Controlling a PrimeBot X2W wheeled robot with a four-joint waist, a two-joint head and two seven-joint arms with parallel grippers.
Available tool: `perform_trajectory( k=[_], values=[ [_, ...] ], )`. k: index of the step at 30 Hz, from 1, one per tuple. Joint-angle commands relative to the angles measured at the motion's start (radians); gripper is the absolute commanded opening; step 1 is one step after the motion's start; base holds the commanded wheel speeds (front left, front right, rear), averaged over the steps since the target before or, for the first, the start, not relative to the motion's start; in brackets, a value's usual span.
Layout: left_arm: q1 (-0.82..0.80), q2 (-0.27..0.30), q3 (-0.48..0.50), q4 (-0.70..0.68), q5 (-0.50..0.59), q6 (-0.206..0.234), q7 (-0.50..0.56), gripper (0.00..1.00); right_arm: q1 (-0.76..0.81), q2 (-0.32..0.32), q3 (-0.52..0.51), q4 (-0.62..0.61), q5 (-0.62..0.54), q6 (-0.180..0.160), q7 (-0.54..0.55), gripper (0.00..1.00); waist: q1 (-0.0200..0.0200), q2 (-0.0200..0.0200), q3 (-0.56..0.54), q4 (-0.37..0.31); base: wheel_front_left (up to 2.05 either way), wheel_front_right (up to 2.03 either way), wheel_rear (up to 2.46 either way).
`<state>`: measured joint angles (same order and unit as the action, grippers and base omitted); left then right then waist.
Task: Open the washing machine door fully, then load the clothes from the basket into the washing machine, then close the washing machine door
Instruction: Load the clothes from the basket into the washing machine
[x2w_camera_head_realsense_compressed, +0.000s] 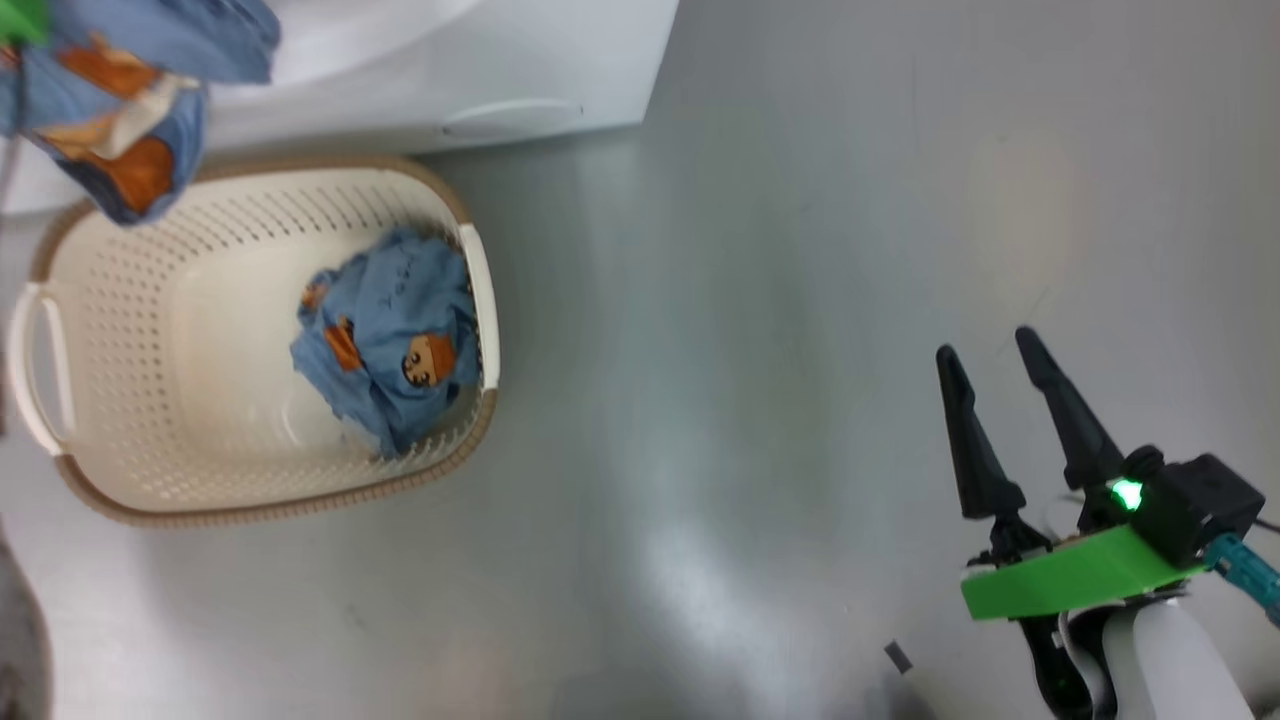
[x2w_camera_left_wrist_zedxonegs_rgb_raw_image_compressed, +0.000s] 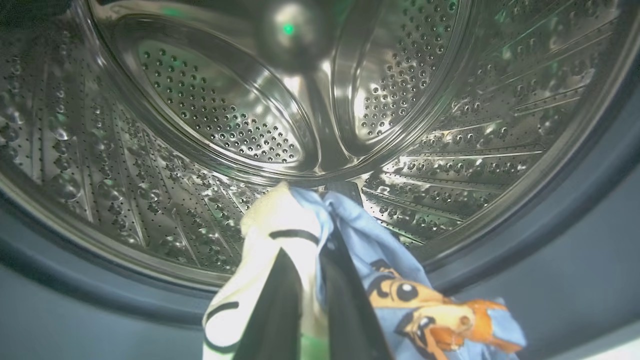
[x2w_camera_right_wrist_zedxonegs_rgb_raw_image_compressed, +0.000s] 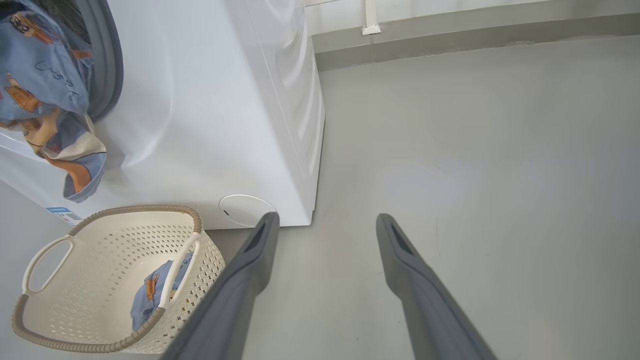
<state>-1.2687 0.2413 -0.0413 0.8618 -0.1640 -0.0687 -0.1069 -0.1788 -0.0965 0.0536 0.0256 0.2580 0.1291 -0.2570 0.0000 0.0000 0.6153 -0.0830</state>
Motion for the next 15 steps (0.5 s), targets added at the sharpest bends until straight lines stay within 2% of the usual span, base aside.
perform_trajectory(
  k=[1,7,15],
  values=[
    [-0.052,0.063,0.008,-0.012,0.0,-0.008,0.022,0.0,-0.012,0.001,0.019,-0.028,0.011,0.002,-0.005,1.0,0.0,0.0,0.081,0.004,0.0,0.0,0.0],
    [-0.179,0.084,0.004,0.021,-0.02,-0.024,0.104,0.0,-0.048,0.019,0.026,-0.029,0.024,0.002,-0.005,1.0,0.0,0.0,0.172,0.007,0.0,0.0,0.0],
    [-0.254,0.109,-0.004,0.046,-0.034,-0.033,0.141,0.0,-0.09,0.032,0.034,-0.032,0.029,0.002,-0.005,1.0,0.0,0.0,0.235,0.002,0.0,0.0,0.0]
  ],
)
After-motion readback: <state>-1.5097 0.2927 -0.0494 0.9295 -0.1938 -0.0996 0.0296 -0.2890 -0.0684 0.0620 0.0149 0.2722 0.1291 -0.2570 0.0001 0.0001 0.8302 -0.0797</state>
